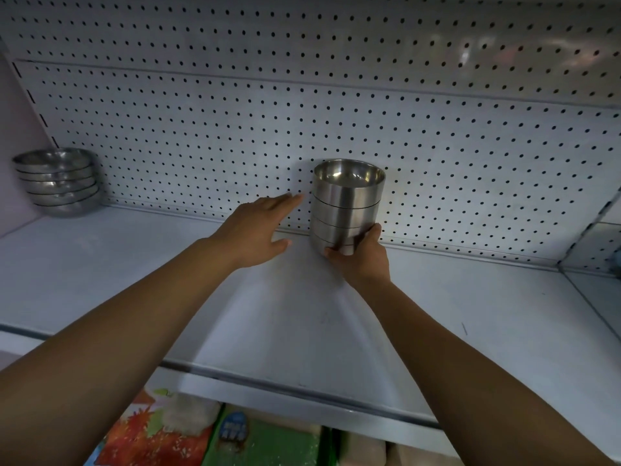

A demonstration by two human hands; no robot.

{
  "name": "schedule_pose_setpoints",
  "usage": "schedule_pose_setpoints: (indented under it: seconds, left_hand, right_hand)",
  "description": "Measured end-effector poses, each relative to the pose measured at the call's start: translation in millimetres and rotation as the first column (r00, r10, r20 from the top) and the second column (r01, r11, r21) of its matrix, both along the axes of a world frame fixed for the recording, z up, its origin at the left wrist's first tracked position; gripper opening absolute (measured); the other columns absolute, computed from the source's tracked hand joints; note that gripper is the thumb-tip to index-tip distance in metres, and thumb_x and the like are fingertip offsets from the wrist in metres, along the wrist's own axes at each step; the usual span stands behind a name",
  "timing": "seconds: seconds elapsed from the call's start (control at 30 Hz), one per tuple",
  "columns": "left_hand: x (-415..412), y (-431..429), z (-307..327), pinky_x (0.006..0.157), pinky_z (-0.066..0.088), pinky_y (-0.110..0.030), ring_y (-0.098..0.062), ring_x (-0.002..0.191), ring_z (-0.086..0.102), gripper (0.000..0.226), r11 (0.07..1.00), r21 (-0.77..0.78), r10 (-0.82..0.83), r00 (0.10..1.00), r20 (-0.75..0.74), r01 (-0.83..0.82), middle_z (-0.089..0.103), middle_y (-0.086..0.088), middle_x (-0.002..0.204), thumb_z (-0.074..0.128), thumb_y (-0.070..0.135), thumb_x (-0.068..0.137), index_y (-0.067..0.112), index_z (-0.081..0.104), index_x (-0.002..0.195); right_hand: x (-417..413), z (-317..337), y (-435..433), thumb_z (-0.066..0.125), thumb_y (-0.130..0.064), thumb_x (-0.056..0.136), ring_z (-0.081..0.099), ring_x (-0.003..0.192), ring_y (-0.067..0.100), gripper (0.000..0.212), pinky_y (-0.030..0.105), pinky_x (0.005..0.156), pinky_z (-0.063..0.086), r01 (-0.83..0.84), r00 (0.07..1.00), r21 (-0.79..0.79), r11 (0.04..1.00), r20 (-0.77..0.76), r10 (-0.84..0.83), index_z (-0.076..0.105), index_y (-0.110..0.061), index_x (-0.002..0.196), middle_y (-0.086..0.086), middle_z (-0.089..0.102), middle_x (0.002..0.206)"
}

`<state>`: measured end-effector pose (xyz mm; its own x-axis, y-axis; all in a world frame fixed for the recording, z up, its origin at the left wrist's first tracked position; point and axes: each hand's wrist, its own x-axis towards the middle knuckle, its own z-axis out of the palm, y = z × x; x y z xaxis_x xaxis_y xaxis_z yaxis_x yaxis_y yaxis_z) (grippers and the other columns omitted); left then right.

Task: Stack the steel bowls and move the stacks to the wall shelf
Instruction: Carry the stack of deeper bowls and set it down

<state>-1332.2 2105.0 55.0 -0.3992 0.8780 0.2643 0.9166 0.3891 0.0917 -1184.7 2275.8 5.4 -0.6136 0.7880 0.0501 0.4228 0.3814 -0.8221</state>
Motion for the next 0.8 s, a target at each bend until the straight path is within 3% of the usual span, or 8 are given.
schedule_pose_setpoints:
  seconds: [0.07,0.2,0.33,0.53,0.6,0.67,0.8]
  left_hand:
    - [-1,-14,-10,0.12,0.029,-0.041,-0.025,0.153,0.028,0.085,0.997,-0.053,0.048,0.999,-0.004,-0.048,0.018,-0.001,0.17,0.062,0.042,0.098,0.031,0.01,0.164]
    - [7,-55,-31,0.121,0.027,-0.037,-0.023,0.154,0.024,0.086,0.987,-0.099,0.138,0.983,0.123,-0.126,0.019,0.0,0.17,0.062,0.05,0.096,0.033,0.01,0.163]
    - [29,-111,-49,0.122,0.027,-0.035,-0.019,0.154,0.025,0.086,0.98,-0.032,0.195,0.934,0.299,-0.194,0.024,0.005,0.169,0.065,0.053,0.093,0.034,0.017,0.162]
    - [94,-223,-83,0.113,0.022,-0.017,-0.003,0.143,0.031,0.079,0.909,0.143,0.28,0.828,0.485,-0.392,0.037,0.008,0.16,0.073,0.043,0.091,0.027,0.033,0.158]
    - [121,-268,-94,0.117,0.027,-0.024,-0.005,0.142,0.034,0.079,0.866,0.148,0.34,0.779,0.526,-0.478,0.04,0.005,0.159,0.073,0.044,0.09,0.026,0.035,0.157]
    - [146,-315,-105,0.119,0.033,-0.035,-0.014,0.144,0.04,0.08,0.813,0.139,0.408,0.723,0.557,-0.566,0.043,0.001,0.158,0.068,0.05,0.086,0.024,0.038,0.155]
    - [196,-416,-123,0.119,0.032,-0.035,-0.013,0.145,0.038,0.081,0.66,0.103,0.585,0.595,0.55,-0.744,0.04,0.004,0.16,0.064,0.057,0.086,0.024,0.038,0.155]
  right_hand:
    - [0,-3,-5,0.081,-0.05,0.077,0.059,0.127,0.037,0.105,0.052,0.102,0.053,0.012,0.999,-0.006,1.0,0.038,-0.012,0.018,-0.014,0.154,0.007,0.056,0.147]
    - [15,-14,-33,0.07,-0.041,0.089,0.054,0.131,0.039,0.102,0.05,0.107,0.049,-0.059,0.974,0.057,0.997,0.224,0.045,0.004,-0.013,0.161,0.013,0.05,0.15]
    - [41,-24,-76,0.061,-0.052,0.095,0.037,0.144,0.039,0.086,0.048,0.118,0.037,-0.283,0.89,0.221,0.933,0.423,0.17,0.023,-0.009,0.159,0.015,0.04,0.156]
    - [56,-25,-172,0.063,-0.05,0.096,0.032,0.151,0.025,0.078,0.032,0.123,0.025,-0.493,0.857,0.25,0.834,0.307,0.415,0.032,-0.016,0.16,0.005,0.036,0.165]
    - [60,-27,-212,0.066,-0.044,0.097,0.033,0.151,0.023,0.071,0.023,0.118,0.021,-0.551,0.833,0.286,0.784,0.243,0.497,0.04,-0.017,0.157,0.005,0.04,0.162]
    - [63,-32,-251,0.069,-0.035,0.096,0.035,0.15,0.023,0.065,0.025,0.119,0.022,-0.621,0.783,0.3,0.724,0.198,0.589,0.045,-0.016,0.154,0.006,0.044,0.16]
    - [63,-43,-337,0.071,-0.029,0.095,0.04,0.145,0.025,0.062,0.041,0.121,0.034,-0.754,0.655,0.251,0.607,0.209,0.727,0.047,-0.016,0.151,0.008,0.048,0.156]
